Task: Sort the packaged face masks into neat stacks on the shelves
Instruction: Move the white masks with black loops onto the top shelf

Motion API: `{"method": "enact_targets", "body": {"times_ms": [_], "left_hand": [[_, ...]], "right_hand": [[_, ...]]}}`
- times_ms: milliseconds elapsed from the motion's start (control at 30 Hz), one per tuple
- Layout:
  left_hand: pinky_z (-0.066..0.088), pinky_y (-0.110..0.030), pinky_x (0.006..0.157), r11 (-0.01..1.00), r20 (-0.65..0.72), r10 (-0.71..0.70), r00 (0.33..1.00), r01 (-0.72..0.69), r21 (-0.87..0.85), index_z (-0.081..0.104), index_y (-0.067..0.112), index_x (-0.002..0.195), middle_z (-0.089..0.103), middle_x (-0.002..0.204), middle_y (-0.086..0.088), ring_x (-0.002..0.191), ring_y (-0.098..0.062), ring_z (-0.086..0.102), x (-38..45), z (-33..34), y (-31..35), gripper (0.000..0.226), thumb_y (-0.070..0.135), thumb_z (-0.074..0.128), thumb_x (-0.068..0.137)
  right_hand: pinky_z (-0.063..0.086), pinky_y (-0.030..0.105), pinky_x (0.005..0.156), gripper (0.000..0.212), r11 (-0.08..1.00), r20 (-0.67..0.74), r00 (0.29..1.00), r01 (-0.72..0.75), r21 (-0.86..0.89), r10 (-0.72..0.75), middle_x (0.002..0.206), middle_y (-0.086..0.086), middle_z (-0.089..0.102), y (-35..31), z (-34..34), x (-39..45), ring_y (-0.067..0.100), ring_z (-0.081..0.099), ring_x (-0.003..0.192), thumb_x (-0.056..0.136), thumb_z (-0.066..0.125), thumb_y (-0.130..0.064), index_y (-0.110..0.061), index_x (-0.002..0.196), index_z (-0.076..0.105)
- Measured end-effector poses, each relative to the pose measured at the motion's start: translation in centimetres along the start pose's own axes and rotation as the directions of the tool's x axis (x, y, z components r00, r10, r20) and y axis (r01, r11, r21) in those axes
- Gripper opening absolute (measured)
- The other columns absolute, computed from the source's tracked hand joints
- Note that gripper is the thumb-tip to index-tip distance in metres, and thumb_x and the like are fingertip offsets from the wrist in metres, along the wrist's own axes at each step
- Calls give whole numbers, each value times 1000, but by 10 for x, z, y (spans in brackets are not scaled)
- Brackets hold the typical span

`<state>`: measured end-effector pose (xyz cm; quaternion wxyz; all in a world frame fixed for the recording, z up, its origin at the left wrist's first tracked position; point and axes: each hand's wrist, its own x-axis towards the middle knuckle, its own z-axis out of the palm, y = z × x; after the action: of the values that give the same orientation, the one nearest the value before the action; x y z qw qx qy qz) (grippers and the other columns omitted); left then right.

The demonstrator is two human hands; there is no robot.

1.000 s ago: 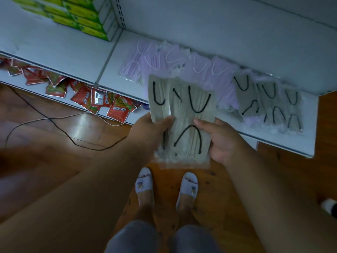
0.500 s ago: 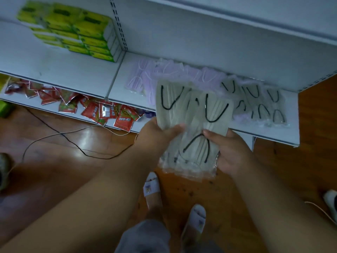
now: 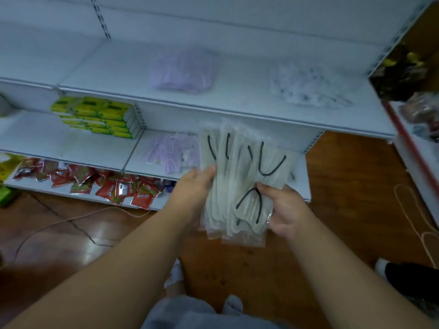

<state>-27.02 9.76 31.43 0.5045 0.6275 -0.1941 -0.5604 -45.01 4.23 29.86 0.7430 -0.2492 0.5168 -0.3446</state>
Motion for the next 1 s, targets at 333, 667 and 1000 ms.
{"method": "enact_targets", "body": {"times_ms": [333,667,1000], "left_hand": [[59,-51,83,958,-2,278,961,-277,68,72,19,104,78,96,-5,89,-25,75,-64,65,74,14,26,70,93],[58,-35,72,765,-40,642,765,-638,89,62,25,91,69,86,4,80,-15,67,-143,69,221,10,26,57,100],[60,-49,77,744,-13,667,745,-667,-18,59,27,88,71,92,-4,84,-25,69,-155,76,315,16,37,72,89]], "right_hand": [[53,55,93,30,978,8,979,202,60,-203,113,14,72,-90,-8,-65,33,69,106,91,65,-5,-8,121,65],[58,41,75,12,792,26,795,601,103,-606,91,10,75,-207,83,-150,26,72,83,97,58,-2,-6,103,67],[58,41,79,7,616,-162,622,783,93,-766,93,6,74,-275,136,-178,26,70,88,90,69,-9,-14,96,67]]}}
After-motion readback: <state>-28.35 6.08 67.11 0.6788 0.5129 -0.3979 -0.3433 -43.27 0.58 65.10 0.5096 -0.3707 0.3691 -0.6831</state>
